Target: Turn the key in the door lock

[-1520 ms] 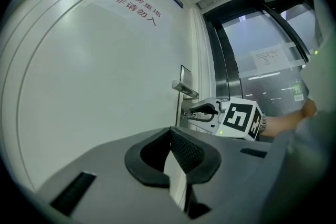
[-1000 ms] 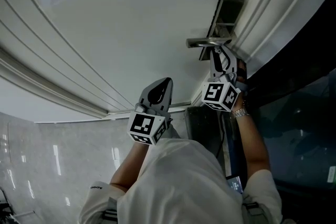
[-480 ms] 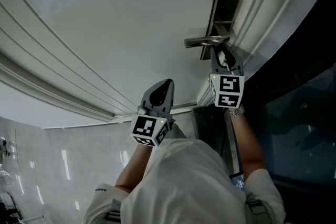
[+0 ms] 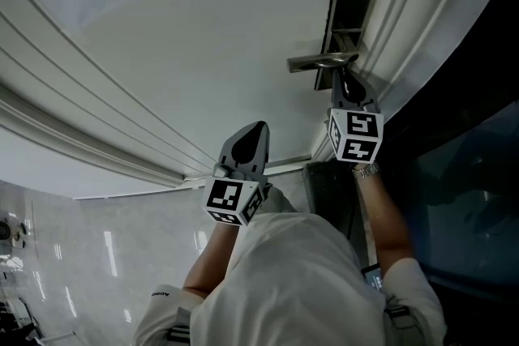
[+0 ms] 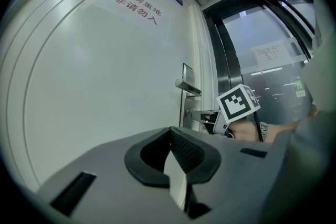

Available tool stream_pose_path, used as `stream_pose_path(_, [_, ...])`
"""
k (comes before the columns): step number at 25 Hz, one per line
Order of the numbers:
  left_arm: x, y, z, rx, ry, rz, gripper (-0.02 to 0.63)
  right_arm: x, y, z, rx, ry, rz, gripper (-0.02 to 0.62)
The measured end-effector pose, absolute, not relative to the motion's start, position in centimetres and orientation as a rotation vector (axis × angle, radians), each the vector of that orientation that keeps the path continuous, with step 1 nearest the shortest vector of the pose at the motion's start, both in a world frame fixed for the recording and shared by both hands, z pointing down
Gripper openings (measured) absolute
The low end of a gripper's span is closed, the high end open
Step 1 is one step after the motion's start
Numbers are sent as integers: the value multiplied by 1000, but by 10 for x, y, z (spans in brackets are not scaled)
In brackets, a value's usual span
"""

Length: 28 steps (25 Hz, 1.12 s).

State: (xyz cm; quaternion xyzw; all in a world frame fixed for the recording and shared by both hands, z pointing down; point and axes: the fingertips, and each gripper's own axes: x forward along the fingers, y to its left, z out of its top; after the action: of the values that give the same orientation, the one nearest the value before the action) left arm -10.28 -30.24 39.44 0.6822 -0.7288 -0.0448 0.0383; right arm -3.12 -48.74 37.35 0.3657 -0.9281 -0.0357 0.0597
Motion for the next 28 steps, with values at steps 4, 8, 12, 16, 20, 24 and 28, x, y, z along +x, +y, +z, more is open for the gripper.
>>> stream_pose_path(4, [-102, -305, 391, 2106, -2234, -137, 9, -34, -490, 374, 1105, -2771, -125, 15])
stream_pose_path(8, [-100, -308, 391, 2125, -2220, -128, 9, -37, -494, 374, 1113, -2770, -35, 15])
stream_pose_path(12, [-101, -306, 398, 2102, -2199, -113, 9, -38, -495, 374, 1097, -2842, 297, 11])
stream_pose_path(16, [-102, -305, 396, 2111, -2215, -128, 9, -37, -496, 375, 1070, -2908, 739, 9])
stream_pose_path(20, [-108, -299, 400, 2084, -2229, -128, 9, -36, -496, 376, 1049, -2920, 1133, 11])
stream_pose_path(24, [-113, -292, 403, 2055, -2247, -127, 9, -36, -497, 376, 994, -2901, 1492, 10])
stream_pose_path(28, [-113, -286, 404, 2047, -2253, -118, 9, -35, -496, 376, 960, -2889, 1669, 11])
